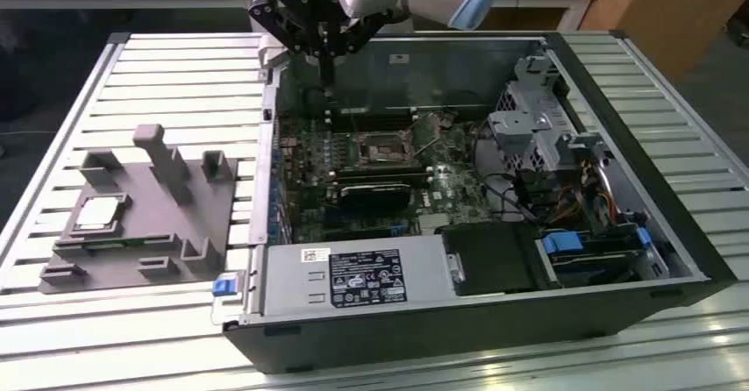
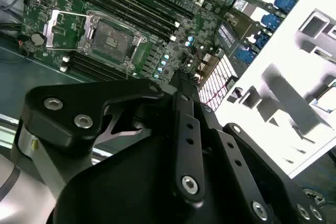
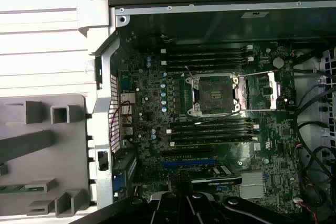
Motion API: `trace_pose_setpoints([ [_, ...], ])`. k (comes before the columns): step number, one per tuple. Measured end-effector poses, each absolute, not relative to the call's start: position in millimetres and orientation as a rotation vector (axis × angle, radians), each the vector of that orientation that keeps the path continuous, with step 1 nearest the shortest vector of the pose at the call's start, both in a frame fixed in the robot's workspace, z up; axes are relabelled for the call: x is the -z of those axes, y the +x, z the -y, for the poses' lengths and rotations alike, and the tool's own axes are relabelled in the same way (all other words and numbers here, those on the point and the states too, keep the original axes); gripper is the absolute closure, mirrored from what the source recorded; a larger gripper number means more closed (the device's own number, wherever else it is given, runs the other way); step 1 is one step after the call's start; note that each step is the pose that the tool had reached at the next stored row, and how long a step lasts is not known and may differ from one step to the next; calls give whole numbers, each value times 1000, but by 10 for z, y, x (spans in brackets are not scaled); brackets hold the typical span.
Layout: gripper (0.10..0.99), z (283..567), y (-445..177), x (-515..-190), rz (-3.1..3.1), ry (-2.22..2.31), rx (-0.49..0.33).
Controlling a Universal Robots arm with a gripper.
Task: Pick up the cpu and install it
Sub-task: 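Reach for the cpu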
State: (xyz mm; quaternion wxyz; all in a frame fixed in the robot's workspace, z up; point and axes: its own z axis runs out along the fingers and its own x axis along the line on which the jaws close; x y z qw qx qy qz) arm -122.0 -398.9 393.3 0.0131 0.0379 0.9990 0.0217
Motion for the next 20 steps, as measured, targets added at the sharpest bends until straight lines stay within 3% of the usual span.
trace_pose_setpoints([
  [20,980,3989,-1290,-3932,-3113,118,-68],
])
